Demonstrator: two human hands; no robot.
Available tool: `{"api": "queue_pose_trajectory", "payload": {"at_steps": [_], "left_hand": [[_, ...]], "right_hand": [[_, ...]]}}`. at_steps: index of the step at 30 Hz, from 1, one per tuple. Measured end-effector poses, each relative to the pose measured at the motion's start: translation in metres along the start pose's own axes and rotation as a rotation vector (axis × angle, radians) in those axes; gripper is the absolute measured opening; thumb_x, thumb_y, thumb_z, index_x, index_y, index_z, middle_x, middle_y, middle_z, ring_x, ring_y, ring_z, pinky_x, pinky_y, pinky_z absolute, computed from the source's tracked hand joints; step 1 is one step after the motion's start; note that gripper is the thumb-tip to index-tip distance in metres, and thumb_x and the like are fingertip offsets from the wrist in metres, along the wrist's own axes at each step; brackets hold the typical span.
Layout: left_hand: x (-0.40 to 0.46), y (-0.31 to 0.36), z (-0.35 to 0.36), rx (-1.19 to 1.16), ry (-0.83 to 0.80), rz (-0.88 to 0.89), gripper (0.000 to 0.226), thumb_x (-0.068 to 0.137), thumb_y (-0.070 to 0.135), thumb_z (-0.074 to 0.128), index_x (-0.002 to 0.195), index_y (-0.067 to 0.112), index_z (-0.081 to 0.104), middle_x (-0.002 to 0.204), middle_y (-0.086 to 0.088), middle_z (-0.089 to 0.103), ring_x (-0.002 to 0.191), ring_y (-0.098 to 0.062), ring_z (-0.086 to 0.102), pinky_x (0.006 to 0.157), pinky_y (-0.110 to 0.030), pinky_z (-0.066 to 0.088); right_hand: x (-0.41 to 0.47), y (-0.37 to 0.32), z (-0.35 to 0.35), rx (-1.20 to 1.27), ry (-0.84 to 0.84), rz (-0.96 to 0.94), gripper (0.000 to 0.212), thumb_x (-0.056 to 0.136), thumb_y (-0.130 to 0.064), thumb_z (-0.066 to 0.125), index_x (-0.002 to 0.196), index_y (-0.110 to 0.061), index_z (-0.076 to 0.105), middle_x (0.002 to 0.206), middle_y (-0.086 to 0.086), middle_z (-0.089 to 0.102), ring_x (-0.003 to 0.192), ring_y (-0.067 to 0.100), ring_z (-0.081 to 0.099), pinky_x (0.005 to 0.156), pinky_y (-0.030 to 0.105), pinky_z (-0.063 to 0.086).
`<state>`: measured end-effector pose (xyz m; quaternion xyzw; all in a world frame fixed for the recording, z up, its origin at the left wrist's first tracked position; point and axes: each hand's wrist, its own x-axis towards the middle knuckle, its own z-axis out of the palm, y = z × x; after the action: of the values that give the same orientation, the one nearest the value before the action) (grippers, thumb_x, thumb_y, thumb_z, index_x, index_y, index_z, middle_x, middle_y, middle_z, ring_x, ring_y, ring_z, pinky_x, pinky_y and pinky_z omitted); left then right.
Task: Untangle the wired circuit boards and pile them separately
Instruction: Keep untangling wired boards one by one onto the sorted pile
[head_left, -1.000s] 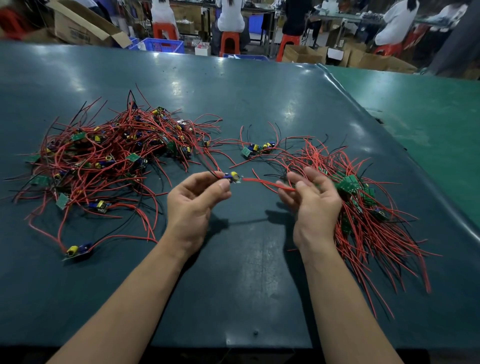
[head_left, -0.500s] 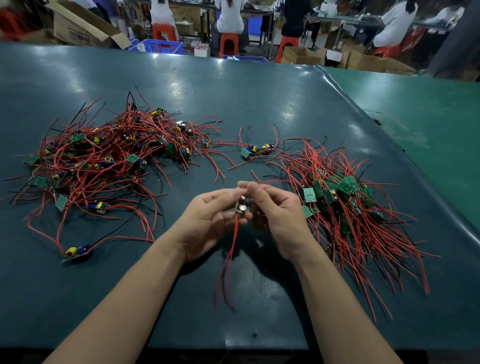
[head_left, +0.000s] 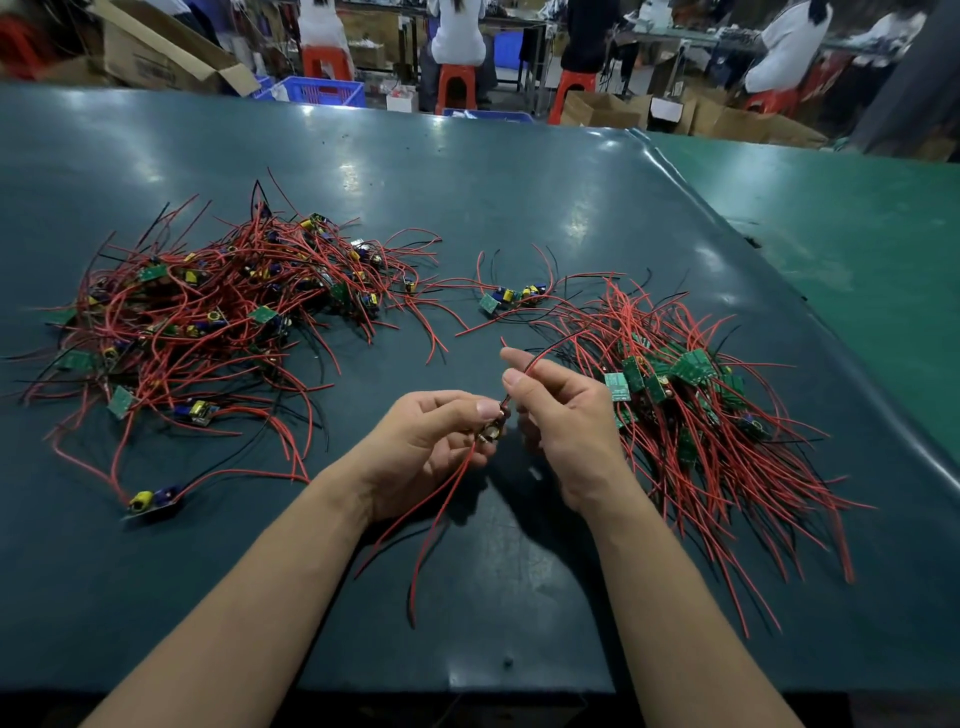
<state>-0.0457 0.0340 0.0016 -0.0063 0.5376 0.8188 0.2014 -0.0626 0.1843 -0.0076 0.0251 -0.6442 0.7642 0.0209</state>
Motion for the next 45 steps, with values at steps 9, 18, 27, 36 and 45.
{"api": "queue_pose_trajectory", "payload": {"at_steps": [9, 18, 27, 36, 45], "left_hand": [[-0.004, 0.003, -0.001, 0.047, -0.05, -0.015, 0.02, 0.073, 0.018, 0.062, 0.083, 0.002, 0.068, 0.066, -0.004, 0.064, 0.048, -0.009, 0.053, 0.043, -0.014, 0.041], [-0.006, 0.002, -0.005, 0.087, -0.116, -0.01, 0.025, 0.058, 0.028, 0.072, 0.073, 0.008, 0.075, 0.063, -0.003, 0.062, 0.046, -0.008, 0.048, 0.04, -0.013, 0.037], [-0.007, -0.001, -0.009, 0.107, -0.176, -0.017, 0.029, 0.058, 0.032, 0.069, 0.074, 0.009, 0.077, 0.063, -0.003, 0.064, 0.044, -0.007, 0.048, 0.039, -0.014, 0.036], [0.005, 0.007, -0.013, -0.356, 0.002, 0.077, 0.034, 0.085, 0.025, 0.053, 0.109, 0.004, 0.062, 0.089, -0.002, 0.071, 0.051, -0.003, 0.048, 0.047, -0.012, 0.043], [0.002, 0.001, -0.007, -0.084, 0.072, 0.114, 0.024, 0.081, 0.023, 0.061, 0.1, 0.008, 0.063, 0.073, -0.008, 0.069, 0.039, -0.004, 0.045, 0.028, -0.012, 0.028]], "right_hand": [[0.004, 0.003, -0.004, -0.124, 0.127, -0.147, 0.018, 0.094, -0.008, 0.062, 0.104, -0.017, 0.074, 0.052, -0.016, 0.045, 0.047, 0.004, 0.033, 0.045, 0.015, 0.028], [0.013, 0.004, -0.013, -0.094, 0.318, -0.187, 0.015, 0.093, -0.015, 0.063, 0.089, -0.018, 0.077, 0.058, -0.018, 0.053, 0.051, 0.001, 0.04, 0.052, 0.021, 0.033], [0.014, -0.004, -0.019, 0.187, 0.497, -0.185, 0.026, 0.099, -0.017, 0.057, 0.079, -0.008, 0.071, 0.051, -0.008, 0.048, 0.036, 0.007, 0.032, 0.037, 0.016, 0.025], [0.001, -0.01, -0.008, 0.281, -0.036, 0.095, 0.091, 0.07, -0.084, 0.018, 0.089, -0.009, 0.066, 0.056, 0.004, 0.054, 0.035, 0.011, 0.04, 0.036, 0.014, 0.027], [-0.009, 0.002, 0.004, -0.059, -0.376, 0.051, 0.004, 0.089, -0.014, 0.068, 0.087, -0.014, 0.071, 0.065, -0.011, 0.062, 0.056, 0.001, 0.051, 0.049, 0.012, 0.039]]}}
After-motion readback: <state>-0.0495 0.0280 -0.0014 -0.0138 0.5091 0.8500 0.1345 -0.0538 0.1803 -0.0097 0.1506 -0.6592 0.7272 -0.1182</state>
